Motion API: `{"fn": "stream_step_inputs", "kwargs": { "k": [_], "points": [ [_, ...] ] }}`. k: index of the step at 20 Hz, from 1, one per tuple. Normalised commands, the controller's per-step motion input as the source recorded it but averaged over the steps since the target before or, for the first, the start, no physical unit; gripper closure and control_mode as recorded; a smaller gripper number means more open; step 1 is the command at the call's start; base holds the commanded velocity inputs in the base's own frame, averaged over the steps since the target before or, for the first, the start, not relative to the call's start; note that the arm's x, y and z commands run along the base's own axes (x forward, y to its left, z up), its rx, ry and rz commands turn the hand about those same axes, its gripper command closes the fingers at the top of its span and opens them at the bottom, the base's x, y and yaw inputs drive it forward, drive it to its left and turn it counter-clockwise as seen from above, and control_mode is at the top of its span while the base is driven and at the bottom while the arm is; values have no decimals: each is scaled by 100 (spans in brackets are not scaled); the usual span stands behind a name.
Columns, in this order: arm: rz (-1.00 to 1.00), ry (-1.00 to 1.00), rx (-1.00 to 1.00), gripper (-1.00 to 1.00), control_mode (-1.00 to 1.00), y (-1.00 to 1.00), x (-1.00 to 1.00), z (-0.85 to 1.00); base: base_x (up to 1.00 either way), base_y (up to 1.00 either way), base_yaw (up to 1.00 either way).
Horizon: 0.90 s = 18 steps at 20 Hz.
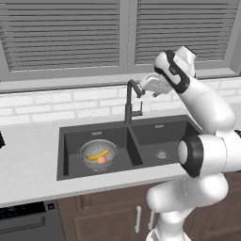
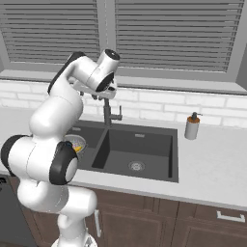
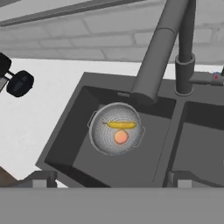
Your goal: Put the colander in the sink, put the banana, peach in the colander, and turn on the sink faucet and pour water over the colander.
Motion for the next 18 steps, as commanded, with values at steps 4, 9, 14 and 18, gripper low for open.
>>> {"fn": "stream_step_inputs", "kwargs": {
  "k": [4,9,14,18],
  "points": [
    [-5,9,2,-100,-100,0,54,0,0,0,0],
    [-1,12,0,-100,-100,0,41,-10,0,0,0],
    [0,7,0,-100,-100,0,29,-2,0,0,0],
    [0,8,0,-100,-100,0,48,-12,0,0,0]
  ]
}}
